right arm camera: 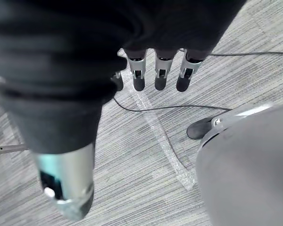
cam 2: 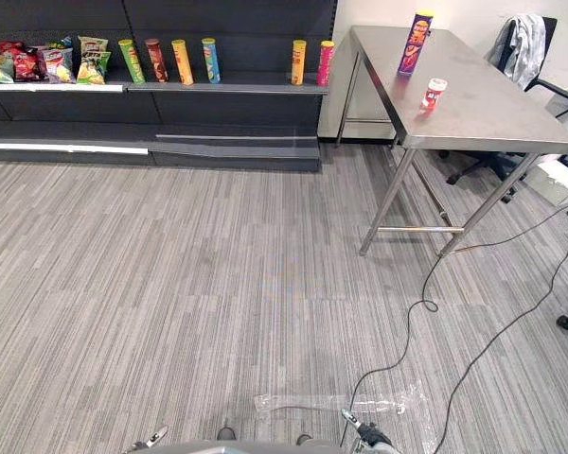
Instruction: Put the gum and the chips on the shelf.
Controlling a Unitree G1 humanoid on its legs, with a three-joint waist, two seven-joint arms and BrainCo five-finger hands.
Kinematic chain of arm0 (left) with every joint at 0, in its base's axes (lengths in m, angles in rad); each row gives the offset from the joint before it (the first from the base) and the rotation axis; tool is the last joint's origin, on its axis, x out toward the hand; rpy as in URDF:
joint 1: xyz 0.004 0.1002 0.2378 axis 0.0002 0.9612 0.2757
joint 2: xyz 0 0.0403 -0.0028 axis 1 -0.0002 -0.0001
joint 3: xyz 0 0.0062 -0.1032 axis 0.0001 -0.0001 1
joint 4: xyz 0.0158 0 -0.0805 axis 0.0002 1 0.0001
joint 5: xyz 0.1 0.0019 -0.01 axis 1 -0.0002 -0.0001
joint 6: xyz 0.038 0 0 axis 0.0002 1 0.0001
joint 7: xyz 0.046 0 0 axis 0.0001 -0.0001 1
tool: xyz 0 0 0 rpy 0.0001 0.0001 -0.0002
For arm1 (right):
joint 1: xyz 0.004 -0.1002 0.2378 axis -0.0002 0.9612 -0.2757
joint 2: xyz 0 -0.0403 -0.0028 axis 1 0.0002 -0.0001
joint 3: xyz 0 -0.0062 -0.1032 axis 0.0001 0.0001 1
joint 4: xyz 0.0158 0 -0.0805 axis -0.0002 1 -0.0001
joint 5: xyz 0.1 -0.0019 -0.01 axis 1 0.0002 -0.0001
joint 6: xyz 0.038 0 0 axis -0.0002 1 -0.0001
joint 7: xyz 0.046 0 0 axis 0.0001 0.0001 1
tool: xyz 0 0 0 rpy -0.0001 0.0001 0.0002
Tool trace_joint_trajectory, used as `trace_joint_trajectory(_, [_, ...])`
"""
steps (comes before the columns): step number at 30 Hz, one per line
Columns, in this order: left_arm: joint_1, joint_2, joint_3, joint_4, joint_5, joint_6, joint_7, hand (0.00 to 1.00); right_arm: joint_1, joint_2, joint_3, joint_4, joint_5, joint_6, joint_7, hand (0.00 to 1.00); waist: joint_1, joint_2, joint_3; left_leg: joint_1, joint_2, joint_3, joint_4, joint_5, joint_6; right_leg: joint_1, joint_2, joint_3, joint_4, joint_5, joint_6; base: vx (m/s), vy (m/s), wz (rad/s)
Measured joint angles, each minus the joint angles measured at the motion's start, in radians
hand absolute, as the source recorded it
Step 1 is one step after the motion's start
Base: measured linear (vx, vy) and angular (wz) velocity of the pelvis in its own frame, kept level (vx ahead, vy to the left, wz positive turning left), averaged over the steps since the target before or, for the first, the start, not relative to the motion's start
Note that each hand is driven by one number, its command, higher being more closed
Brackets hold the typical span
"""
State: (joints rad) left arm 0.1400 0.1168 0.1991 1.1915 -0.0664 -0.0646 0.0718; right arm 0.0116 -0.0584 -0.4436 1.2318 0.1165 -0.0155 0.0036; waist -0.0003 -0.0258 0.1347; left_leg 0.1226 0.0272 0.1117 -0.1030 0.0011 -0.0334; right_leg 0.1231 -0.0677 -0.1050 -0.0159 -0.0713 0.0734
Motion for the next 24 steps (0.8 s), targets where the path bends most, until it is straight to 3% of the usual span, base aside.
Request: trace_joint_trajectory(24, [0.0, 0.0, -0.005, 0.002, 0.003, 0.0, 0.0, 0.0, 0.005, -0.004, -0.004, 0.002, -0.002, 0.0, 0.001, 0.0, 0.0, 0.004, 0.003, 0.006, 0.001, 0.018, 0.0, -0.002, 0.002, 0.004, 0.002, 0.005, -0.002, 0.004, -0.006, -0.01, -0.008, 0.0])
